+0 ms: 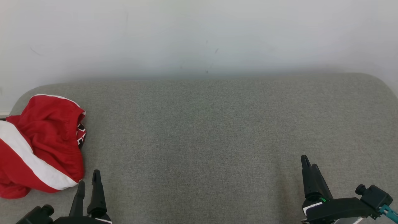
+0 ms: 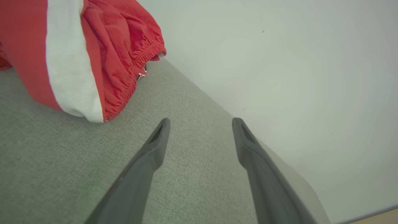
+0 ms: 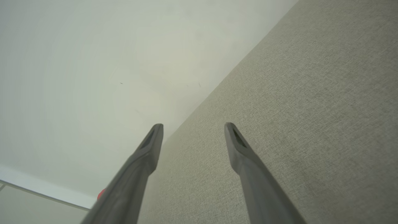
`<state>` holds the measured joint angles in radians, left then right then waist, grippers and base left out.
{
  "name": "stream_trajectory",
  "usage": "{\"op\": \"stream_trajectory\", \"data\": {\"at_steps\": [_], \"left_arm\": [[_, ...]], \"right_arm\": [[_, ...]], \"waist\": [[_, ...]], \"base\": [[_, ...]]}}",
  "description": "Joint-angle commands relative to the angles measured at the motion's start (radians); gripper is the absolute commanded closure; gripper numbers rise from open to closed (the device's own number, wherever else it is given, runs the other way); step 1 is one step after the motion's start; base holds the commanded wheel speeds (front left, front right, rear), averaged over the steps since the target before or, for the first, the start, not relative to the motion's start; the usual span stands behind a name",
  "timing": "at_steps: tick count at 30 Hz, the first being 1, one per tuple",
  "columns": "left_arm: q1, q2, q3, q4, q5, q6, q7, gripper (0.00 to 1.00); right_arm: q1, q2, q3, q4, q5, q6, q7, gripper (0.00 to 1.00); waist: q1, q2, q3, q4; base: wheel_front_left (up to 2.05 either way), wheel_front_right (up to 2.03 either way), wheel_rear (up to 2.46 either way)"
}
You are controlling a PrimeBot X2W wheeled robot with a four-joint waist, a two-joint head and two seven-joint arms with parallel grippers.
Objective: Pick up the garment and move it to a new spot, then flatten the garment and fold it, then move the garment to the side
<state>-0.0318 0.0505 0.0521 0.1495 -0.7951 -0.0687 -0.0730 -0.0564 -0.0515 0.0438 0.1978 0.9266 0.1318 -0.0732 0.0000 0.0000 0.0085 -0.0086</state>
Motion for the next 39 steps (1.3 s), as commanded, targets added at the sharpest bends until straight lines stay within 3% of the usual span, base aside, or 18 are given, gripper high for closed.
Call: {"op": "stream_trajectory", "data": {"at_steps": [1,18,39], "left_arm": [[-0.003,0.009,-0.005,-0.018,0.039,0.007,-0.011,0.00],[0.013,0.033,-0.045,-0.036,0.255,0.051,-0.062,0.00],[0.036,0.049,-0.068,-0.071,0.451,0.078,-0.112,0.00]], "right_arm": [[-0.005,-0.007,0.006,-0.016,-0.046,-0.001,-0.011,0.00],[0.001,0.000,0.010,-0.016,-0.356,-0.001,-0.062,0.00],[0.008,0.001,0.032,-0.026,-0.578,-0.001,-0.114,0.00]], "waist": [[0.0000,0.0000,0.000,0.000],[0.0000,0.0000,-0.001,-0.004],[0.0000,0.0000,-0.004,-0.008]], "base": [[0.00,0.00,0.00],[0.00,0.00,0.00],[0.00,0.00,0.00]]}}
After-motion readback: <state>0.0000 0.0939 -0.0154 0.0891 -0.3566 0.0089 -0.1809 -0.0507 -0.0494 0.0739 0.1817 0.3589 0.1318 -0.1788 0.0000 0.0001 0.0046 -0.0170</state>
